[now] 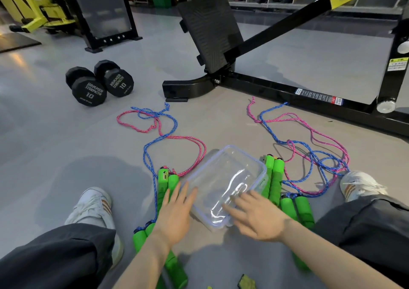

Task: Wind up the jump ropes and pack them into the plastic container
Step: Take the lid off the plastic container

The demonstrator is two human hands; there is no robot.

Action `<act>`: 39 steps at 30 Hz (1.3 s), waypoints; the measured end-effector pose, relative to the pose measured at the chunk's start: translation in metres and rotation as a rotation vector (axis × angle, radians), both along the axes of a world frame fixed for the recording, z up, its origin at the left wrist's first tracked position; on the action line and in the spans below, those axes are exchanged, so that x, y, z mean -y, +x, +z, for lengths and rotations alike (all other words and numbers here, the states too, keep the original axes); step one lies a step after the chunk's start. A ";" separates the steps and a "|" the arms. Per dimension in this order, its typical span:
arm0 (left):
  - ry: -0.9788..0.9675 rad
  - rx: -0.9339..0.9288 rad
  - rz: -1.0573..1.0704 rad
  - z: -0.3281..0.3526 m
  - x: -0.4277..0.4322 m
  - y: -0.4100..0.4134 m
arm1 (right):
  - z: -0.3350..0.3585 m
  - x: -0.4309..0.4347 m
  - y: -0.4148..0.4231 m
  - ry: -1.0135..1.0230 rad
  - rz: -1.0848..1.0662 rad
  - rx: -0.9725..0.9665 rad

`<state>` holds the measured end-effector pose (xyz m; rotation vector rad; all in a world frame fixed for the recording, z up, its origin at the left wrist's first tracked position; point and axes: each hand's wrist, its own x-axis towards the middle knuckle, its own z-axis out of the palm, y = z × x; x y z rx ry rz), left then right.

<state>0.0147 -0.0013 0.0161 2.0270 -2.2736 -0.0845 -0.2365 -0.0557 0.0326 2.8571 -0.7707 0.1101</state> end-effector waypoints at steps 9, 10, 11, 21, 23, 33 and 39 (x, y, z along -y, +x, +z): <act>-0.057 -0.104 -0.058 -0.015 -0.026 -0.017 | 0.000 0.013 -0.011 0.085 -0.195 -0.091; -0.057 -0.115 -0.062 -0.014 -0.029 -0.021 | 0.001 0.013 -0.009 0.059 -0.232 -0.101; -0.064 -0.129 -0.067 -0.013 -0.030 -0.025 | 0.001 0.012 -0.006 0.013 -0.245 -0.093; 0.007 -0.178 -0.068 -0.017 -0.025 -0.027 | -0.020 0.019 0.011 -0.343 0.036 -0.073; 0.017 -0.220 -0.046 -0.016 -0.024 -0.028 | -0.019 0.020 0.011 -0.421 0.077 -0.139; 0.091 -0.127 0.027 -0.009 -0.024 -0.032 | -0.011 0.003 0.036 -0.616 -0.059 -0.526; 0.136 -0.137 0.095 -0.005 -0.024 -0.044 | -0.009 -0.010 0.057 -0.435 -0.273 -0.518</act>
